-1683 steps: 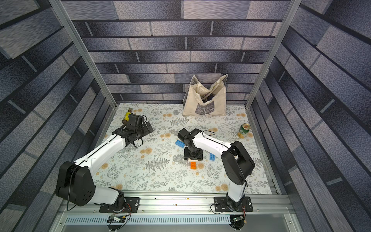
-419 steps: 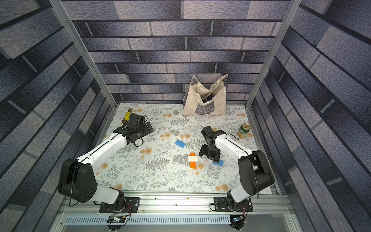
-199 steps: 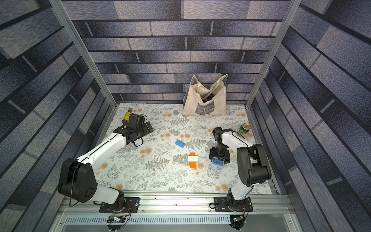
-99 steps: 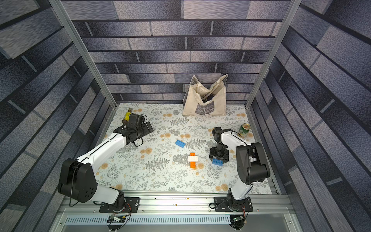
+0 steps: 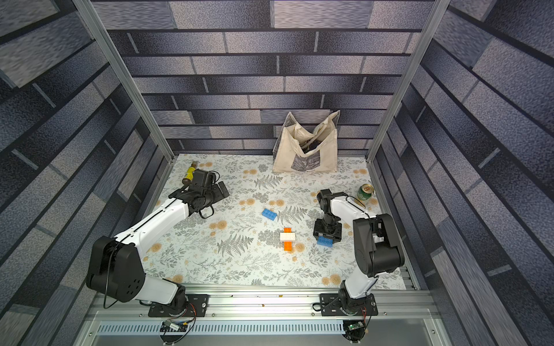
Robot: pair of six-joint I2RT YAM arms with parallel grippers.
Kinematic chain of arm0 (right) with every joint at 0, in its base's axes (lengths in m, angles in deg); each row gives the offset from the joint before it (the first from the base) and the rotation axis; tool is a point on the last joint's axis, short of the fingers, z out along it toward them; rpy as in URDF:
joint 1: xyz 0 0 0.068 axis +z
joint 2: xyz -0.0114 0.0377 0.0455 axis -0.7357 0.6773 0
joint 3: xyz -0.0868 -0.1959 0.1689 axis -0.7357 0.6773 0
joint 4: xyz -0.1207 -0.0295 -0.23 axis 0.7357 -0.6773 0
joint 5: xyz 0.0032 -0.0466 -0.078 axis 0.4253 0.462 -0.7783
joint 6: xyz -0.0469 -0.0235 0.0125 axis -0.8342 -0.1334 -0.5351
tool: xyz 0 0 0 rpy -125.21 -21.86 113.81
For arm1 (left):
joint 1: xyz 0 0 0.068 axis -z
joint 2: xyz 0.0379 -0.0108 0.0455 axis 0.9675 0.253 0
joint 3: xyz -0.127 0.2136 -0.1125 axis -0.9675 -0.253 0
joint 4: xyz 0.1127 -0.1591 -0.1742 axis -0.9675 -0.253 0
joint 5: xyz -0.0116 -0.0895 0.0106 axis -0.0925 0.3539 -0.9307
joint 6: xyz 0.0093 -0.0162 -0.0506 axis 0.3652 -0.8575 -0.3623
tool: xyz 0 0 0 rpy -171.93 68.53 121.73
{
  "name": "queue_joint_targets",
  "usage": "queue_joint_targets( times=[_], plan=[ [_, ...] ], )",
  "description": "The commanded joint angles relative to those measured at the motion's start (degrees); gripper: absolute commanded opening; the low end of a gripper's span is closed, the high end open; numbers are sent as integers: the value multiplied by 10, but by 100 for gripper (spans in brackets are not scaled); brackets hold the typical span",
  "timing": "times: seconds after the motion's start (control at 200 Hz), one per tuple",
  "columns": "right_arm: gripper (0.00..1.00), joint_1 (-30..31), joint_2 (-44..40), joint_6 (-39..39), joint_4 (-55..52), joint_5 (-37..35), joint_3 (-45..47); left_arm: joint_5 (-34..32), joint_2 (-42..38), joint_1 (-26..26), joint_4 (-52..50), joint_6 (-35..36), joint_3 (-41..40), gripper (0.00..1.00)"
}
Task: Assemble a rectangle with lego
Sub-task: Pick up the lego brick from the center of the board, then assemble the lego brick with the lego brick.
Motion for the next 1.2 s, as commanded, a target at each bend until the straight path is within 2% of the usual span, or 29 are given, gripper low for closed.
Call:
queue_joint_targets(
  times=[0.0,0.115,0.271,0.461,0.576,0.862,1.197],
  plan=[
    [31,2,-50,28,-45,-16,-50,-9,-16,-4,-8,6,1,100],
    [29,34,-62,59,-86,-41,-109,-9,-15,-4,-5,6,2,100],
    [23,110,-39,117,-108,-60,-180,-8,-12,-4,1,4,0,100],
    [22,203,36,148,-95,-66,-268,-2,-7,-4,6,4,-2,100],
    [22,237,89,145,-89,-64,-302,-1,-4,-4,8,4,0,100],
    [21,261,138,120,-46,-42,-283,0,-3,-6,7,3,0,100],
    [22,263,149,109,-46,-18,-264,2,-3,-6,6,1,-3,100]
  ],
)
